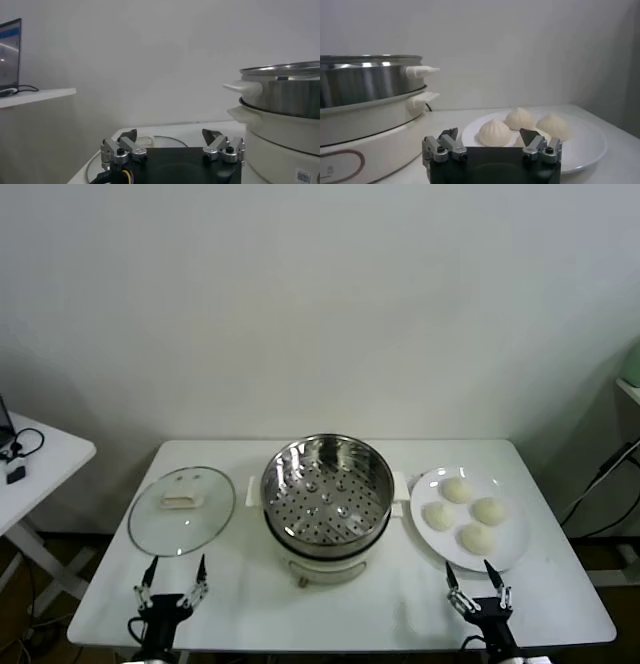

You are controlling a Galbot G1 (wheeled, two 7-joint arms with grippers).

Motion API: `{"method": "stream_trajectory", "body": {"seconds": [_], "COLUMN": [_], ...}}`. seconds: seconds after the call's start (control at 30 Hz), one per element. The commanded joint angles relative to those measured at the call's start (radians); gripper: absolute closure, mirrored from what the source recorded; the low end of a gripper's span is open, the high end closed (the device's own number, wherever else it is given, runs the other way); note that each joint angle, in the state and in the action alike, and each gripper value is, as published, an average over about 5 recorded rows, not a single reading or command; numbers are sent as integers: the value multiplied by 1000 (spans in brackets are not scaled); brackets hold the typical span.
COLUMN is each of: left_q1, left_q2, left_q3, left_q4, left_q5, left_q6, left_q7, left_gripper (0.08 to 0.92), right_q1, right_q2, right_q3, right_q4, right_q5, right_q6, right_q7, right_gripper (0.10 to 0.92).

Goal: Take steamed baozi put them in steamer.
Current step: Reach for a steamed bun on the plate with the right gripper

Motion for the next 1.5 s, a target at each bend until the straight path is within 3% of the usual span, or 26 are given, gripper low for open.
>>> {"method": "stream_trajectory", "body": {"seconds": [0.03, 0.27, 0.5, 0.6, 0.73, 1.0, 1.23, 1.5], "left_q1": [-5, -11, -9, -11, -14, -17, -12, -17], "left_q2": [1, 6, 12, 13, 15, 17, 17, 10], "left_q3": [4, 6, 9, 10, 14, 20, 24, 24], "left_q4": [3, 2, -1, -4, -2, 0, 9, 14], "left_q5": [2, 5, 11, 11, 13, 18, 21, 24], "left_q6": [1, 2, -2, -4, -8, -12, -22, -22], "left_q7": [-1, 0, 1, 2, 3, 7, 7, 9], "left_gripper": [177, 177, 177, 177, 177, 177, 177, 177], "right_q1": [48, 283, 511, 595, 749, 1314, 1826, 2091], "right_q2": [-59, -228, -498, -617, -743, -890, -840, -656], "right_q3": [25, 23, -123, -201, -321, -853, -1393, -1706], "right_q4": [104, 126, 89, 66, -10, -226, -382, -567], "right_q5": [-10, 17, -149, -198, -275, -446, -521, -431], "right_q6": [-244, -498, -783, -817, -743, -488, -287, -217], "right_q7": [67, 12, -206, -313, -478, -801, -1039, -1118], "right_gripper": [203, 203, 203, 203, 203, 203, 203, 203]}}
